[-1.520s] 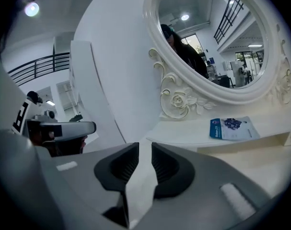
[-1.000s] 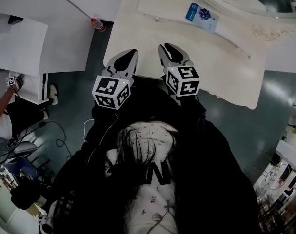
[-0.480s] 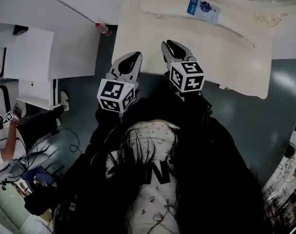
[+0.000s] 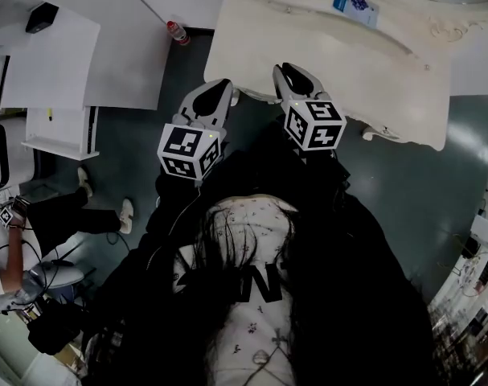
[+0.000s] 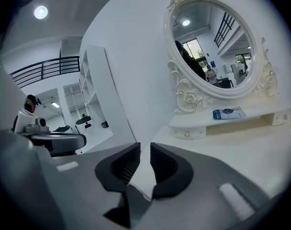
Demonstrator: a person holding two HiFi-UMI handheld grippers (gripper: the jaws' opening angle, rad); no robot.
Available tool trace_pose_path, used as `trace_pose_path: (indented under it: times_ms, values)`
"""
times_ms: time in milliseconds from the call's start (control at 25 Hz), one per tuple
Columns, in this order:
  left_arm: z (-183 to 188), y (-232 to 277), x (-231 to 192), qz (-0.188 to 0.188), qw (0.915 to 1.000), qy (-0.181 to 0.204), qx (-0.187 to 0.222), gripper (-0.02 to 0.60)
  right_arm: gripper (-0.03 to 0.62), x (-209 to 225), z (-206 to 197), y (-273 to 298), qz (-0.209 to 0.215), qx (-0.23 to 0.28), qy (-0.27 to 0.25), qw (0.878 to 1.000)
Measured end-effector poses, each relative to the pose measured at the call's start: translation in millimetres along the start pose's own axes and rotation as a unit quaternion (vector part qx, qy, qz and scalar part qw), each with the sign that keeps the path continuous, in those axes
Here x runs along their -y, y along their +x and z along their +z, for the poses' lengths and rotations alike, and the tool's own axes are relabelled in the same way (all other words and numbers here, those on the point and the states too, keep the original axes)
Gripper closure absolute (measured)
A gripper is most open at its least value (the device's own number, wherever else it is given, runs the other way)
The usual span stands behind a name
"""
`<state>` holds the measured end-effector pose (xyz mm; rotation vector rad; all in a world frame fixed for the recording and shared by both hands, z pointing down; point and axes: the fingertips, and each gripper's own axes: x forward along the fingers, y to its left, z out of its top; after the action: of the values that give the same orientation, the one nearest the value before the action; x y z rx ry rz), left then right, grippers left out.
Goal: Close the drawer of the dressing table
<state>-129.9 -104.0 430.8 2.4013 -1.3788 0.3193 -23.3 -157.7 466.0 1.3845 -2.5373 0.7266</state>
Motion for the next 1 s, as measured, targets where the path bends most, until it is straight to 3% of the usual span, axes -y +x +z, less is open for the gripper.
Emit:
trace_pose_path:
  times_ms: [360, 1000]
  values:
    - [-32, -60, -9, -0.014, 0.9999, -0.009, 0.0, 0.581, 0.528, -62, -42, -35, -0.011, 0.0, 0.004, 1.0]
    - [-47, -73, 38, -0.09, 0.9959, 0.005, 0.011, 0.581, 0.54, -81, -71, -91, -0.044, 0.008, 0.004, 0.999]
